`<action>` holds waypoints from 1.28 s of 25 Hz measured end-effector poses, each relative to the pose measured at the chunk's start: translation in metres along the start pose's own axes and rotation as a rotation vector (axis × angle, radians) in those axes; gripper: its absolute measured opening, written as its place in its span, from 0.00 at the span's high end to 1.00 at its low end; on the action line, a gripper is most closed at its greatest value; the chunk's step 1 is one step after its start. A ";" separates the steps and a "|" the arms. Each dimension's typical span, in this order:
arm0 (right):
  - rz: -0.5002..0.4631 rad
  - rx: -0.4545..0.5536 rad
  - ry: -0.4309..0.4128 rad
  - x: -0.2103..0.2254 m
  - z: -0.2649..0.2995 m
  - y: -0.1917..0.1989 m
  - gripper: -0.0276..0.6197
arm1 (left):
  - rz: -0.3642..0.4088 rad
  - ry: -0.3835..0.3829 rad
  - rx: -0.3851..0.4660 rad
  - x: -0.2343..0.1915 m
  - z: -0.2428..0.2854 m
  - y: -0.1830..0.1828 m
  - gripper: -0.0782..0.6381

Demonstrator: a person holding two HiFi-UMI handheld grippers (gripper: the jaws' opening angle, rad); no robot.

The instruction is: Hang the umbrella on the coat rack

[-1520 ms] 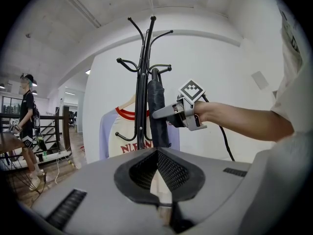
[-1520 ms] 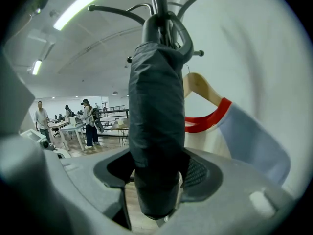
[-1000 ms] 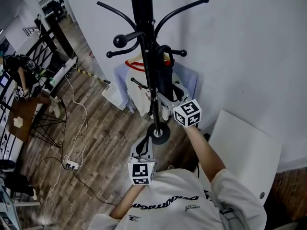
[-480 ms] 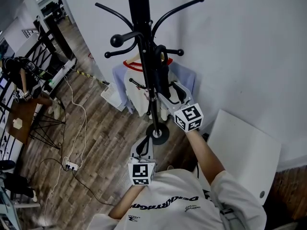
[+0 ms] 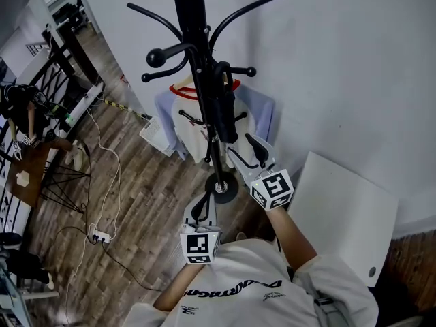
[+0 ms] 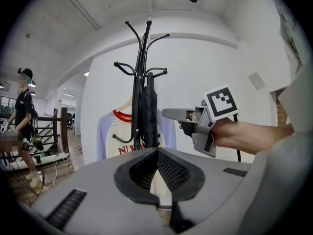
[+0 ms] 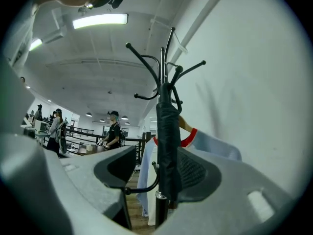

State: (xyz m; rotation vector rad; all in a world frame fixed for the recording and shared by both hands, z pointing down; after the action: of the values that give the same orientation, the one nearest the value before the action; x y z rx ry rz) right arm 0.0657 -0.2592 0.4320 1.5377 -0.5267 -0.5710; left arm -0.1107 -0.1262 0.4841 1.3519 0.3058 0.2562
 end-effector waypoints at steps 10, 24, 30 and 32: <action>0.077 -0.002 0.058 -0.036 -0.049 0.011 0.87 | 0.014 -0.004 0.009 0.000 0.003 0.005 0.90; 0.044 -0.012 0.016 -0.072 -0.062 0.031 0.96 | 0.005 -0.015 0.034 0.000 0.003 0.002 0.90; 0.043 -0.029 0.007 -0.081 -0.067 0.039 0.96 | 0.024 -0.034 0.049 -0.002 0.002 0.003 0.90; 0.045 -0.036 0.010 -0.081 -0.069 0.039 0.96 | 0.024 -0.038 0.046 -0.003 0.002 0.004 0.90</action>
State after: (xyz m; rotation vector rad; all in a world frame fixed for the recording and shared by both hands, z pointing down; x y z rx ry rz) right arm 0.0488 -0.1564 0.4759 1.4902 -0.5388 -0.5354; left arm -0.1127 -0.1284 0.4884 1.4051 0.2659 0.2442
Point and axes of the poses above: the fingertips, and each gripper's own axes: z forward along the fingers, x to its right, y out of its underside, the point moved 10 cm from there along -z, backward along the fingers, and after that the axes turned 2 degrees about -x, right-handed, at the moved point
